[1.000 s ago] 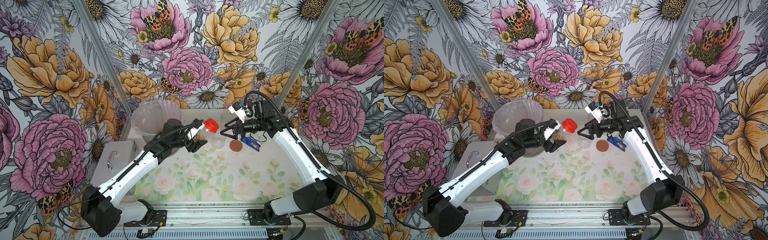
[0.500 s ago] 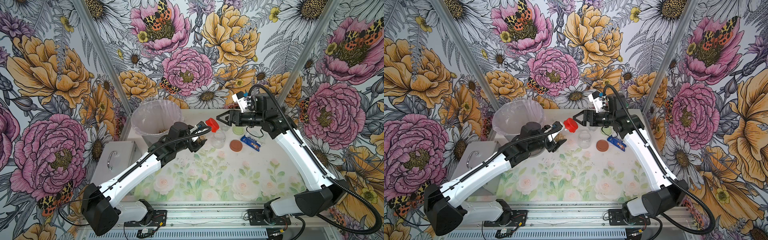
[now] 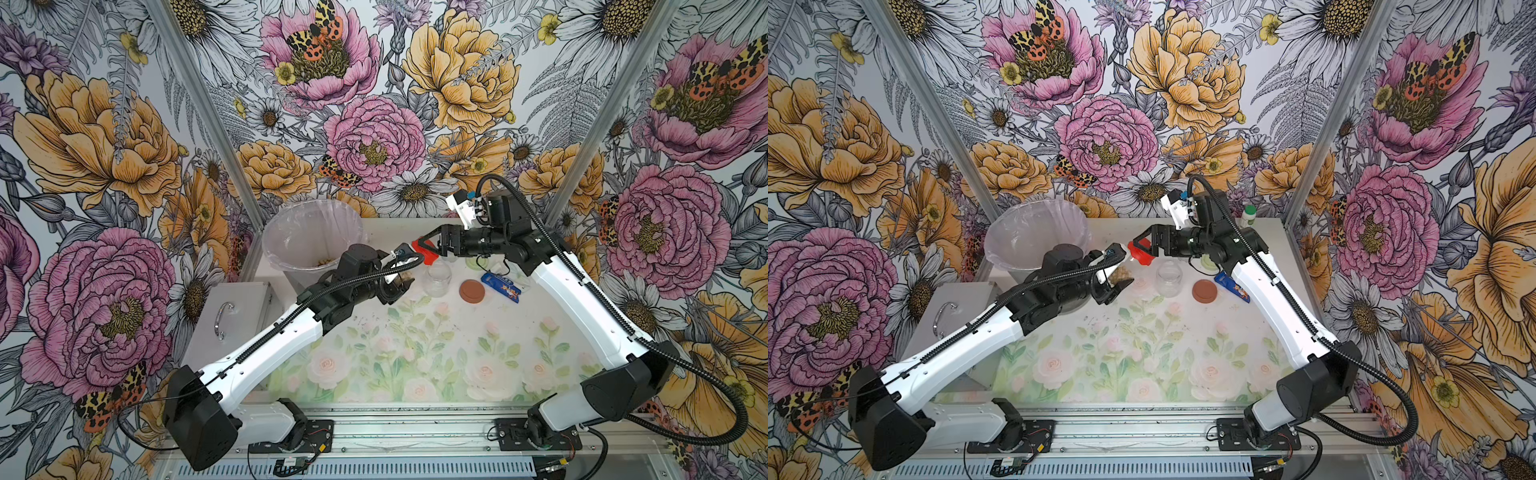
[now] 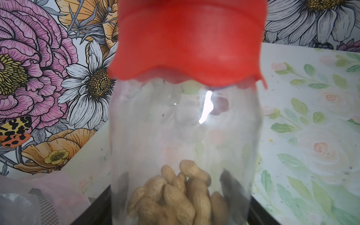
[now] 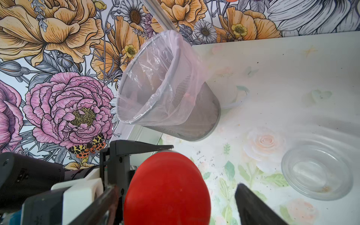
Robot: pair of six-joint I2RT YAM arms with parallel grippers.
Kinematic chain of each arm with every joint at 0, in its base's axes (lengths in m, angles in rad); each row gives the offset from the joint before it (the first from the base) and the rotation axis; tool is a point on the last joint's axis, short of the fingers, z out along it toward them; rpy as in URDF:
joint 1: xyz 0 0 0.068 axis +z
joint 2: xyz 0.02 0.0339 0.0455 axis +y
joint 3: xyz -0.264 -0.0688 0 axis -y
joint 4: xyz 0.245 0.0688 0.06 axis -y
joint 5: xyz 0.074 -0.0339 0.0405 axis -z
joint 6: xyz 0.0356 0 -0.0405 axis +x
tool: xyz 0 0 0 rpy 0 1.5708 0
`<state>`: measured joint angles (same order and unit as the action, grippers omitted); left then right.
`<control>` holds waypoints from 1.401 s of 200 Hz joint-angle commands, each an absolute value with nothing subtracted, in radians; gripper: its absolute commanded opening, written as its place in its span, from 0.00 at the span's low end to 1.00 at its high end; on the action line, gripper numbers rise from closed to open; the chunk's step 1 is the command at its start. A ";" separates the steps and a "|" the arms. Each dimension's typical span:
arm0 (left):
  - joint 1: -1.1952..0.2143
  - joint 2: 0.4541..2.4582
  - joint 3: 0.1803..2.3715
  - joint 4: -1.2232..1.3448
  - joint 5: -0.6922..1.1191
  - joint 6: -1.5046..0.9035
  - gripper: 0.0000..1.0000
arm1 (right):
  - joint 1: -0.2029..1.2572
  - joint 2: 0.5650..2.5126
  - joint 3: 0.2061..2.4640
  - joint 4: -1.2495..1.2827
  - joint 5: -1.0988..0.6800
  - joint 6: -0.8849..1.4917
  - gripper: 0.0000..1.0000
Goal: Empty moldy peanuts from jars
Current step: Unscrew the lid from the jar.
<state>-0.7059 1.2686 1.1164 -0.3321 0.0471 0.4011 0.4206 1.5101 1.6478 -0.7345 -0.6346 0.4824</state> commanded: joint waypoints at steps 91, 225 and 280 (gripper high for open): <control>-0.720 1.298 1.177 -0.288 0.031 0.424 0.32 | 0.449 1.520 1.676 -0.716 -0.642 0.462 0.73; -0.548 1.211 1.145 -0.385 0.594 0.358 0.28 | 0.408 1.526 1.621 -0.986 -1.047 -0.449 0.41; -0.489 1.219 1.161 -0.433 0.578 0.385 0.24 | 0.391 1.607 1.694 -1.177 -0.960 -0.614 0.43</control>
<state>-0.5533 1.2407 1.1168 -0.4984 0.5747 0.4160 0.3977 1.5646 1.6722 -0.9920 -1.0187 -0.4644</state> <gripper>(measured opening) 0.749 0.656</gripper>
